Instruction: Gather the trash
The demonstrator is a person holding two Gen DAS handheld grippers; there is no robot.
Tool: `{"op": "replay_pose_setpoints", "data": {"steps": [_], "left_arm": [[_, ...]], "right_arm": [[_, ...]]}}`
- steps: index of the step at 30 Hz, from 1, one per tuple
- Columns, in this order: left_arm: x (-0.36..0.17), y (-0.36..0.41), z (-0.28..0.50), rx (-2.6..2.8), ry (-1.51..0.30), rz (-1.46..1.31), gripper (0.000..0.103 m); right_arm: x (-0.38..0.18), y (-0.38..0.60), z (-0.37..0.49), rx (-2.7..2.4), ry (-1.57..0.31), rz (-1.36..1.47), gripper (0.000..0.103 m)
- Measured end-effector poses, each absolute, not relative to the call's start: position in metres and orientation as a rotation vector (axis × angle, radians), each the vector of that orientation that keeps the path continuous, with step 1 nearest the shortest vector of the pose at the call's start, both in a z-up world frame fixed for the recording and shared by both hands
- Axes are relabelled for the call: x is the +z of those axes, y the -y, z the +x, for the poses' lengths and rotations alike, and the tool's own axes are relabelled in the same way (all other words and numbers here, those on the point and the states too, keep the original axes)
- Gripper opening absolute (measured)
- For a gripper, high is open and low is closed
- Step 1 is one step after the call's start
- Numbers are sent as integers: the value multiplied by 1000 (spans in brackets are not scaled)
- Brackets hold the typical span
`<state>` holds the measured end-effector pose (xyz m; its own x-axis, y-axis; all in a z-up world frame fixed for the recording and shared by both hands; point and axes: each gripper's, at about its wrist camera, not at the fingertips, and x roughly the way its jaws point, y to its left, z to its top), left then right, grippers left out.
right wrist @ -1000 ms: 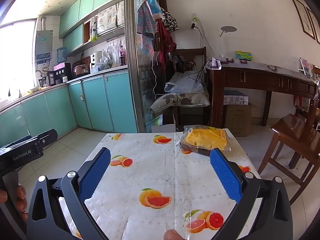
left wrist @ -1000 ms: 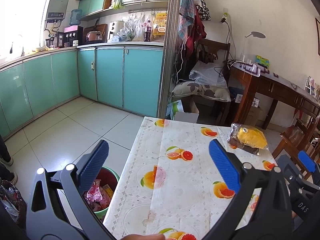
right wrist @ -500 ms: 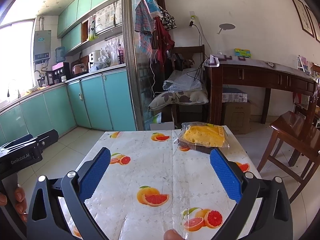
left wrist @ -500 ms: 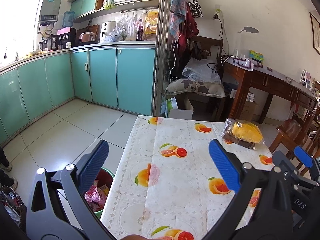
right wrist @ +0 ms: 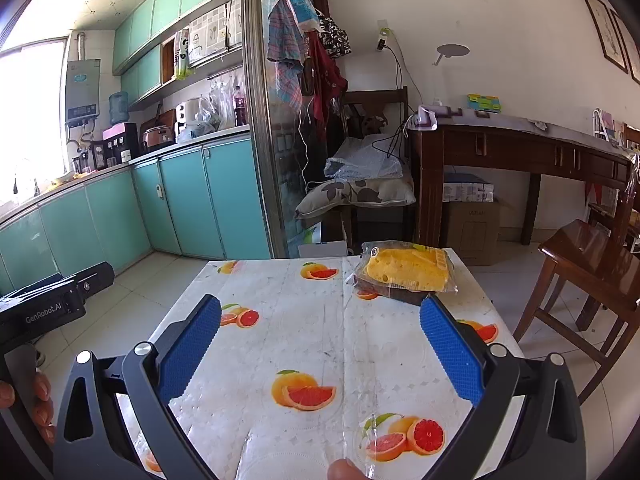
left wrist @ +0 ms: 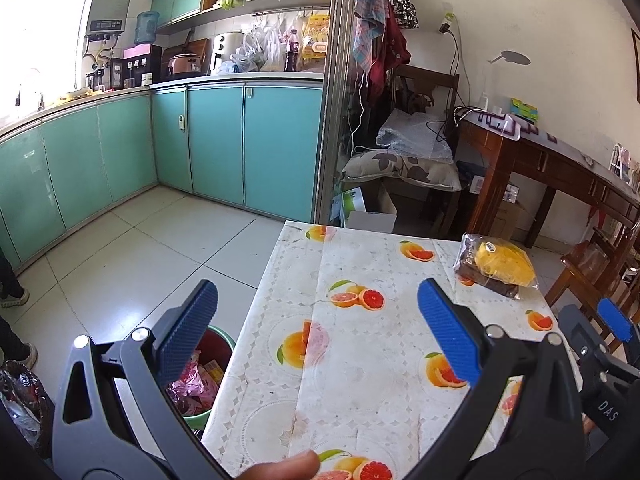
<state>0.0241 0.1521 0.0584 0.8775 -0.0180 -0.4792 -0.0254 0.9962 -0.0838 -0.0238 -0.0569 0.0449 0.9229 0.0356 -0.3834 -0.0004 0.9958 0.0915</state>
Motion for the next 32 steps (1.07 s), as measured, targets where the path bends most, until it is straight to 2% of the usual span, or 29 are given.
{"op": "replay_pose_setpoints", "data": {"steps": [22, 32], "left_arm": [[55, -149, 26, 10, -509, -72, 99], [50, -147, 28, 7, -529, -81, 99]], "right_arm": [[45, 64, -26, -20, -363, 104, 96], [38, 74, -16, -89, -436, 111, 96]]}}
